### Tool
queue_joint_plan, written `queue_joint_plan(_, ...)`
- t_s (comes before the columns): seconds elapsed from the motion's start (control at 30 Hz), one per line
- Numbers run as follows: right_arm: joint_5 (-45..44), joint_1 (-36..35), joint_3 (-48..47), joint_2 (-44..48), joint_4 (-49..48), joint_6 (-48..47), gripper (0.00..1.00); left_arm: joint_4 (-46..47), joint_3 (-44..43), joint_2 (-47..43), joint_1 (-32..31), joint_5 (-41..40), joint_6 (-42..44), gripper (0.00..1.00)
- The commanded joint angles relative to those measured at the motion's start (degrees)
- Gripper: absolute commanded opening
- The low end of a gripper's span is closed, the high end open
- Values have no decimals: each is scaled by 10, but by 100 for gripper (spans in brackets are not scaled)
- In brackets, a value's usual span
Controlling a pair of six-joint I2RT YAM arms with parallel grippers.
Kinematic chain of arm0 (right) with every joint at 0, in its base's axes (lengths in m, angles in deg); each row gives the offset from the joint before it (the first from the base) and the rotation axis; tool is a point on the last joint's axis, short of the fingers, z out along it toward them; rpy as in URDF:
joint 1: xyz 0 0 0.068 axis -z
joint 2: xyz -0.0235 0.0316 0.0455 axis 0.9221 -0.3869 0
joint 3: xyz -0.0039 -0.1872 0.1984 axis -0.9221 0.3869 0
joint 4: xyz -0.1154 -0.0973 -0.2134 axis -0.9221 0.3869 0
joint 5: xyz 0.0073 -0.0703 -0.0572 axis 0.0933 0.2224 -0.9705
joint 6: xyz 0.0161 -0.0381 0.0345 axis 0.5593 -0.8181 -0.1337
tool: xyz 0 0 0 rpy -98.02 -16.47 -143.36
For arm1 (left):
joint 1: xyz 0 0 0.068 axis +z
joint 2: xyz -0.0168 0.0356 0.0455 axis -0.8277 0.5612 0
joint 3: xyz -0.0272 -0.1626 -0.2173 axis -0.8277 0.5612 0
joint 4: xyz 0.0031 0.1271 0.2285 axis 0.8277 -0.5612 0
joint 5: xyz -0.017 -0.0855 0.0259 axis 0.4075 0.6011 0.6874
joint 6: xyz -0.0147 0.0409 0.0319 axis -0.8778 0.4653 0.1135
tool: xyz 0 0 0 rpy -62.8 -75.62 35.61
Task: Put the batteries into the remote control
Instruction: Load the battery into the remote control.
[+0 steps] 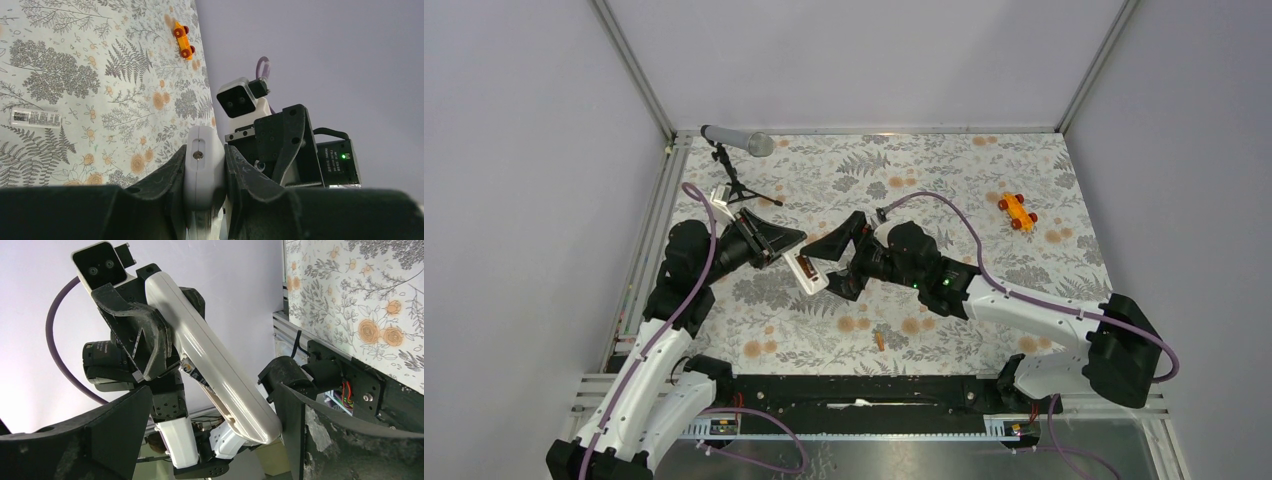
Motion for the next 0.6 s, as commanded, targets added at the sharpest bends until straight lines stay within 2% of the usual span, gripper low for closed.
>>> queue_joint_plan(0.0, 25, 6, 4, -10, -60, 24, 100, 51, -6, -8, 0, 27, -2, 0)
queue_joint_plan(0.13, 34, 8, 6, -16, -67, 28, 99, 50, -8, -10, 0, 35, 0, 0)
queue_joint_plan(0.43, 48, 14, 19, -24, -92, 48, 84, 57, -7, -13, 0, 38, 5, 0)
queue_joint_plan(0.57, 54, 15, 19, -30, -101, 51, 87, 56, -4, -11, 0, 48, 9, 0)
